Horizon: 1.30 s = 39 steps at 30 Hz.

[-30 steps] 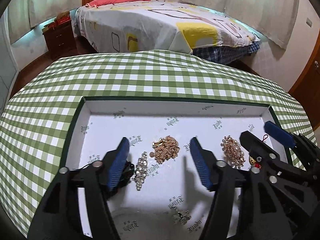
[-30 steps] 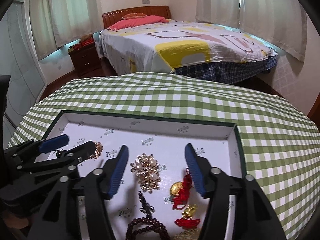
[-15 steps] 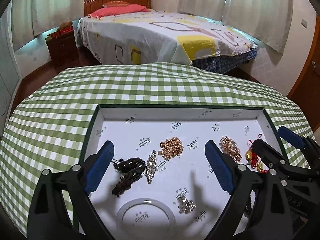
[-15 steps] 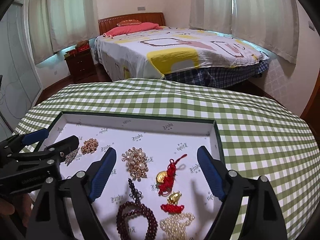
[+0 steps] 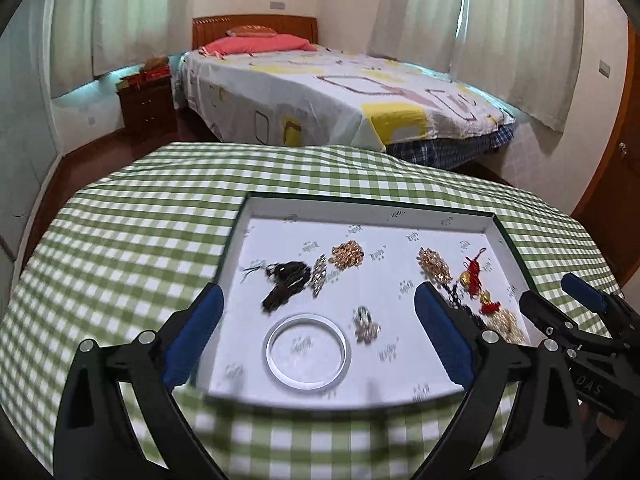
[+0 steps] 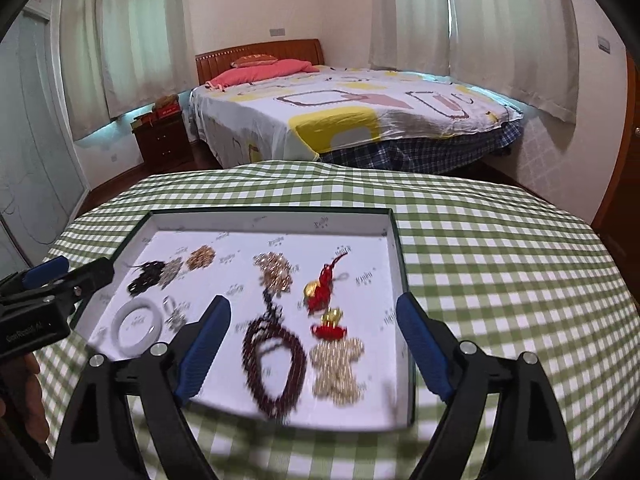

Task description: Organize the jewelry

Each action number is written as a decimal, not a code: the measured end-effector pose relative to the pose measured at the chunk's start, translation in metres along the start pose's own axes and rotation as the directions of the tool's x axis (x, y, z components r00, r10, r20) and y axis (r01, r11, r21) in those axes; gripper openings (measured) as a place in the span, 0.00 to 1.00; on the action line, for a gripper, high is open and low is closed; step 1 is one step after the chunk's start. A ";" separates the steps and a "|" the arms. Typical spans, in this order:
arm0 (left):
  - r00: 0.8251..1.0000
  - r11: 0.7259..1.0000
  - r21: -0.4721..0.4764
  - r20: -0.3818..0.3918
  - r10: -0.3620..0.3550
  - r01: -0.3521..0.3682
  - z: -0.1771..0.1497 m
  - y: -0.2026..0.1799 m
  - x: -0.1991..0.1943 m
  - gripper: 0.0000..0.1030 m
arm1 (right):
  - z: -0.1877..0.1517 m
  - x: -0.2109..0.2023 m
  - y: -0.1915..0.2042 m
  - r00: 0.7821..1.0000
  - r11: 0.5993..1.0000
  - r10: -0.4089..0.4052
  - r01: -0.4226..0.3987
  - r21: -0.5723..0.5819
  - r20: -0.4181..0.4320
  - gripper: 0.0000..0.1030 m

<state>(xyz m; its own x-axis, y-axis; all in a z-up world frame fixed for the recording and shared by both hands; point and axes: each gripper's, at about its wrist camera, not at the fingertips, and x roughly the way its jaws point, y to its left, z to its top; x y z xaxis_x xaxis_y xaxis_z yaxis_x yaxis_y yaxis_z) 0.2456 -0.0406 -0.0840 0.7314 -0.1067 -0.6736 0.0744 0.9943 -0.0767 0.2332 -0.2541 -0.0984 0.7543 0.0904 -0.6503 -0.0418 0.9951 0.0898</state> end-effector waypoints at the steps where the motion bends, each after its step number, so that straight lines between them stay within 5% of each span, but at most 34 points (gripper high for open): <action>1: 1.000 1.000 0.000 0.007 0.006 -0.006 -0.002 0.000 -0.008 0.92 | -0.003 -0.008 0.001 1.000 1.000 0.002 -0.002 -0.004 0.006 0.80; 20: 0.986 0.997 0.040 0.155 0.061 -0.068 -0.032 -0.013 -0.145 0.96 | -0.022 -0.123 0.016 0.988 0.999 0.031 -0.026 -0.036 0.149 0.82; 39: 0.966 0.997 -0.022 0.246 0.078 -0.075 -0.043 -0.003 -0.224 0.96 | -0.027 -0.193 0.027 0.964 0.997 0.047 -0.029 -0.074 0.260 0.82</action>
<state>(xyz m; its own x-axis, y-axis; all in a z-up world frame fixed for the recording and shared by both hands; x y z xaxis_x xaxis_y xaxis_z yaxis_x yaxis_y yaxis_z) 0.0526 -0.0197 0.0356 0.8792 -0.0243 -0.4758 0.0046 0.9991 -0.0425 0.0683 -0.2434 0.0090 0.8960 0.1237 -0.4264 -0.1121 0.9923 0.0523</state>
